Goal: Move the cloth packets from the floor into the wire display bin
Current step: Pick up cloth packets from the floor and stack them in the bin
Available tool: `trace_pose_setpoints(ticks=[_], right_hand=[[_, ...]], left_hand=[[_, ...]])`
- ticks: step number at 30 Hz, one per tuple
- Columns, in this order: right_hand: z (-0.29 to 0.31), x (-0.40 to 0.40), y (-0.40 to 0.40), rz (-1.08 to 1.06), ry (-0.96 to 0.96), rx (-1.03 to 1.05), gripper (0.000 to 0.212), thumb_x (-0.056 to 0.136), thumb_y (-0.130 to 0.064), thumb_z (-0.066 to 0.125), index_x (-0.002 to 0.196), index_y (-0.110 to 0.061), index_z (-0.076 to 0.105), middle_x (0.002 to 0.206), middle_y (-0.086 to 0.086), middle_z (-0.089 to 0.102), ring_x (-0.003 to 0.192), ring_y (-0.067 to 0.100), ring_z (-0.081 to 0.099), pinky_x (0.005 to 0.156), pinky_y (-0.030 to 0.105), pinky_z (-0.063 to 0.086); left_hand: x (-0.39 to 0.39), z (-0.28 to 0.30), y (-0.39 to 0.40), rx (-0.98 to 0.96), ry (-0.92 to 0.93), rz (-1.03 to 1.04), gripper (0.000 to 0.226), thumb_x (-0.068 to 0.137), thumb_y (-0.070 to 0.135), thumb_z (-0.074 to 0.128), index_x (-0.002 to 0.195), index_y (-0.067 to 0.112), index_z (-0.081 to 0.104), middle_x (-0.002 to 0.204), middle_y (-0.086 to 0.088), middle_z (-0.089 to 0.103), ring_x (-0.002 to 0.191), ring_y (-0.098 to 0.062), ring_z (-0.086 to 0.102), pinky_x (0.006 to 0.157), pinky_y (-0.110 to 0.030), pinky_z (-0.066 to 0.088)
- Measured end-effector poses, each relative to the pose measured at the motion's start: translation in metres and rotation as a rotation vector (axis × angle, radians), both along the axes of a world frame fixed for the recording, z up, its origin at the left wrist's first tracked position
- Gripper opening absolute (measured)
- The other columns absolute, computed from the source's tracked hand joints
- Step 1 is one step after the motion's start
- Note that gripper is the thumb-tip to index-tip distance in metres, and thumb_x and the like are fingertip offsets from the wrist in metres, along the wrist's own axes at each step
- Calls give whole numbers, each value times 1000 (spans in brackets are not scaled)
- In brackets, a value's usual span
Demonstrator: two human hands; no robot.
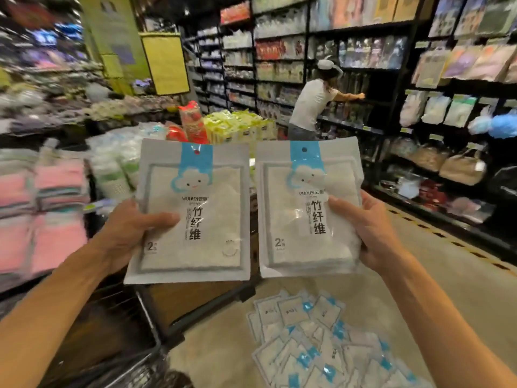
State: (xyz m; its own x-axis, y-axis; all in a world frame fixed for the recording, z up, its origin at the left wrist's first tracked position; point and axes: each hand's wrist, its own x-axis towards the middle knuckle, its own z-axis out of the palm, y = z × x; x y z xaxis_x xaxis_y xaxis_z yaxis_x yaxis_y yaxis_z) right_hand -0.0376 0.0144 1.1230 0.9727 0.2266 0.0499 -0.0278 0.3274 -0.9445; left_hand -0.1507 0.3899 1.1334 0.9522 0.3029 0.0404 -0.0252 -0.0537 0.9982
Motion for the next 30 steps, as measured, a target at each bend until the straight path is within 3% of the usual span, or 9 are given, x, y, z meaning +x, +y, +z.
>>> trace_pose_setpoints(ticks=[5,7,10,13,18,22,27,30], right_hand=[[0,-35,71,189,4,-1,32,91,-5,72,122,-10,67,109,15,79,95,32,78,72,44,65],[2,-51,98,238,7,11,34,89,-3,72,122,-9,68,110,16,78,97,34,77,78,48,64],[8,-77,140,329,29,40,34,88,1,69,122,-6,68,110,18,78,98,37,76,81,51,64],[15,-100,182,428,13,34,41,81,0,73,122,0,68,110,22,77,99,40,75,78,50,64],[18,-137,255,543,5,-19,45,75,2,75,119,0,70,108,20,78,97,38,76,80,51,64],[7,-168,315,611,-4,-61,34,76,1,72,110,-4,73,102,15,80,89,30,78,69,39,65],[-14,-197,382,623,23,-105,42,78,-8,75,119,-8,70,109,13,79,99,32,77,71,40,65],[-22,-205,413,639,59,-120,35,83,-7,72,117,-12,68,107,11,80,96,29,78,70,41,66]], left_hand=[[-107,7,42,-25,-15,176,99,29,29,103,119,1,70,113,-22,74,100,-40,74,75,-48,63],[-144,10,54,-20,-29,217,85,42,22,101,119,5,70,114,-19,75,102,-38,74,75,-46,63],[-195,14,73,-56,-47,295,56,68,4,82,122,9,68,114,-15,76,105,-36,73,75,-43,64],[-240,11,103,-50,-38,349,79,54,19,96,126,8,65,118,-16,75,106,-35,73,79,-45,64],[-311,4,158,-69,-30,459,96,36,30,102,122,7,66,118,-17,74,105,-36,73,78,-46,63],[-363,-8,204,-117,1,543,74,53,20,94,121,9,66,117,-16,74,109,-39,71,83,-52,62],[-409,-26,252,-127,10,596,105,24,39,104,118,9,67,112,-14,77,100,-34,75,72,-45,64],[-421,-38,279,-163,28,649,86,42,31,102,117,6,66,111,-15,76,98,-34,75,70,-44,65]])
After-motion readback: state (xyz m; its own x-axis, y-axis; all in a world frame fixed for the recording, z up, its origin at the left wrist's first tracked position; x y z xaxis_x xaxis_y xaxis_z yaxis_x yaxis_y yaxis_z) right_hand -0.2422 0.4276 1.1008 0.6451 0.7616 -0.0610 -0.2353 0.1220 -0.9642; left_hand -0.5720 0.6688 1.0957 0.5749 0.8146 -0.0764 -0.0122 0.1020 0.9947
